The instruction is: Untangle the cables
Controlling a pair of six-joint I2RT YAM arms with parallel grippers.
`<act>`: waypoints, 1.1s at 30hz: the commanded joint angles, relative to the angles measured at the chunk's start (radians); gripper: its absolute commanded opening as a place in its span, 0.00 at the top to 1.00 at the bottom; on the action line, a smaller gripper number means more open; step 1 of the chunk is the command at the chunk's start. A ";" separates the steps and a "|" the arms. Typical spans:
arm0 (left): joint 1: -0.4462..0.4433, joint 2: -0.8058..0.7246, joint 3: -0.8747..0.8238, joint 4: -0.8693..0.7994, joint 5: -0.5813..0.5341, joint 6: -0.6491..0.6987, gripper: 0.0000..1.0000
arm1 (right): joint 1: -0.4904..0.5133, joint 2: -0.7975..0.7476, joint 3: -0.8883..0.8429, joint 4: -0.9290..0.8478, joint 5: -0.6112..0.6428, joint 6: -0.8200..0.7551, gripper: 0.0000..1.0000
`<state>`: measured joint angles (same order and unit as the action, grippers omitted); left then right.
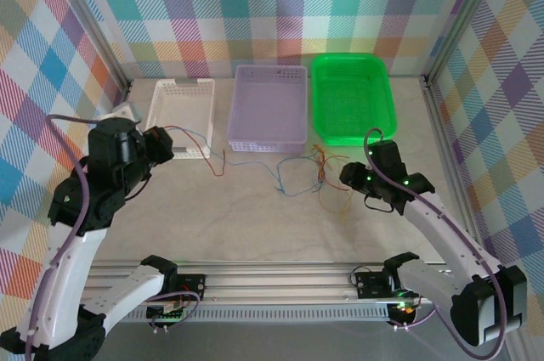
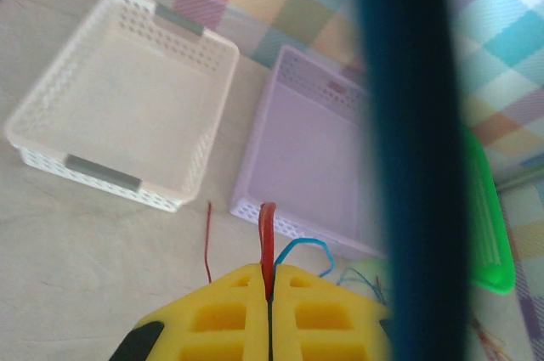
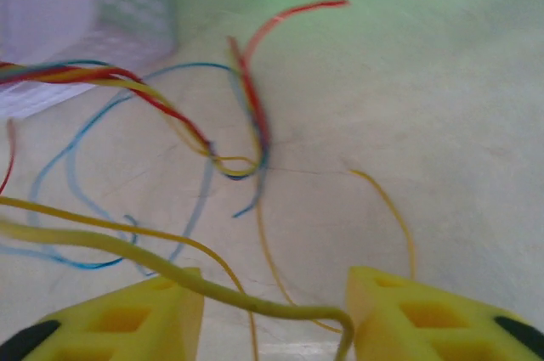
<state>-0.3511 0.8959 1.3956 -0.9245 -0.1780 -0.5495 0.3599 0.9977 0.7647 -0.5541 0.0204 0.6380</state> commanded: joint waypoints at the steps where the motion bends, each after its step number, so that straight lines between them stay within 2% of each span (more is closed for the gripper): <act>1: -0.005 0.013 -0.040 0.051 0.113 -0.038 1.00 | 0.043 -0.032 0.069 0.005 0.098 -0.069 0.47; 6: -0.008 0.042 -0.073 0.083 0.175 -0.062 1.00 | 0.095 -0.019 0.121 0.077 0.095 -0.105 0.41; 11: -0.044 0.073 -0.081 0.111 0.201 -0.080 1.00 | 0.207 0.073 0.196 0.199 0.038 -0.186 0.38; 16: -0.107 0.108 -0.075 0.133 0.192 -0.094 1.00 | 0.351 0.202 0.235 0.409 -0.039 -0.297 0.36; 21: -0.146 0.133 -0.071 0.155 0.192 -0.111 1.00 | 0.480 0.315 0.239 0.626 -0.028 -0.385 0.35; 26: -0.176 0.160 -0.064 0.181 0.200 -0.130 1.00 | 0.540 0.421 0.276 0.688 -0.056 -0.396 0.35; 33: -0.205 0.188 -0.063 0.218 0.204 -0.157 1.00 | 0.605 0.513 0.264 0.763 -0.021 -0.377 0.35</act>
<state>-0.5430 1.0828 1.3197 -0.7490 0.0158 -0.6857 0.9524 1.4845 1.0092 0.1307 -0.0078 0.2680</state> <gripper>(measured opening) 0.059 0.646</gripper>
